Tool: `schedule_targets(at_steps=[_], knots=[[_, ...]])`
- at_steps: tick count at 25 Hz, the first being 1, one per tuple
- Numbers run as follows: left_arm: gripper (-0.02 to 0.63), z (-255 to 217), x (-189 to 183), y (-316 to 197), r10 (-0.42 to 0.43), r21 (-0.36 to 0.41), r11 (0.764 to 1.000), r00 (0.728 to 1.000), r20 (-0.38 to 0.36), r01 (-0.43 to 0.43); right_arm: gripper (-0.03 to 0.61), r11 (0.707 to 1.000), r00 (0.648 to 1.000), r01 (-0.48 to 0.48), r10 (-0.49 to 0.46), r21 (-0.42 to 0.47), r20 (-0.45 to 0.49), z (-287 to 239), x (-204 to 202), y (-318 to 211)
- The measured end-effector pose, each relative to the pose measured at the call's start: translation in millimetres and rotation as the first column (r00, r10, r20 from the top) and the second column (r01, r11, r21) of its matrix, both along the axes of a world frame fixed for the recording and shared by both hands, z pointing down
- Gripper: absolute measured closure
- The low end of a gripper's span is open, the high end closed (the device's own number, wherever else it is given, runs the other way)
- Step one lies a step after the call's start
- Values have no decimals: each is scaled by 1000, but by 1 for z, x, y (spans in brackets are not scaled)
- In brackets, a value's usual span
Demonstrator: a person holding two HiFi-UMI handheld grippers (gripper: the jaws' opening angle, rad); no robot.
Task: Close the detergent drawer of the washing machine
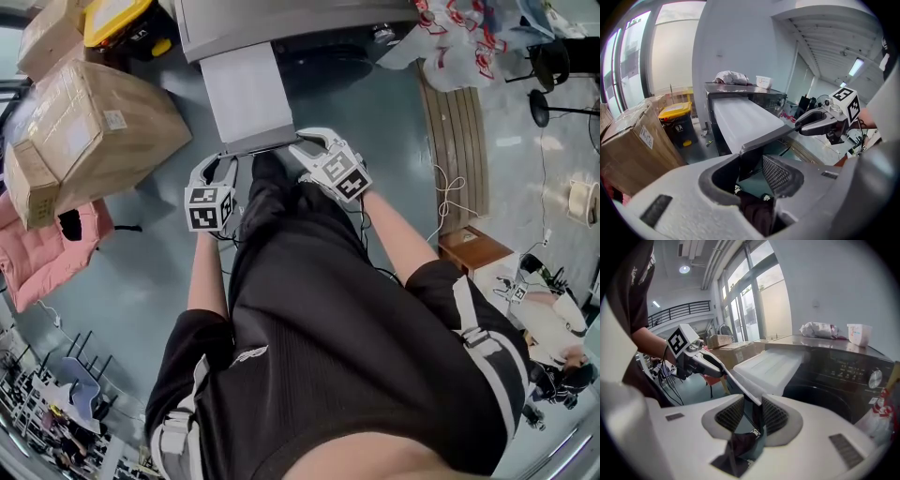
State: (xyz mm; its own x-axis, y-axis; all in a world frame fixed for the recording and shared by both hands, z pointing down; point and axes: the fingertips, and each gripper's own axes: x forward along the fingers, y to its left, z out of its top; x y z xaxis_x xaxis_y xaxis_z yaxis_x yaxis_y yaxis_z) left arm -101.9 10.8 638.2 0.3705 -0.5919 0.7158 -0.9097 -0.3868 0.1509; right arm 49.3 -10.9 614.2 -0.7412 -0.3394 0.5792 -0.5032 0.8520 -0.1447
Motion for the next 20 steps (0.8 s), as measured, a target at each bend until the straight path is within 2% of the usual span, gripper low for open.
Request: schedule_targets(at_steps=[20], knots=[[457,-10,-4,-17,-7,-12,1000,1000,-15,7,457,1000,1000,-12,13,-5,15,-13,-5,-18]])
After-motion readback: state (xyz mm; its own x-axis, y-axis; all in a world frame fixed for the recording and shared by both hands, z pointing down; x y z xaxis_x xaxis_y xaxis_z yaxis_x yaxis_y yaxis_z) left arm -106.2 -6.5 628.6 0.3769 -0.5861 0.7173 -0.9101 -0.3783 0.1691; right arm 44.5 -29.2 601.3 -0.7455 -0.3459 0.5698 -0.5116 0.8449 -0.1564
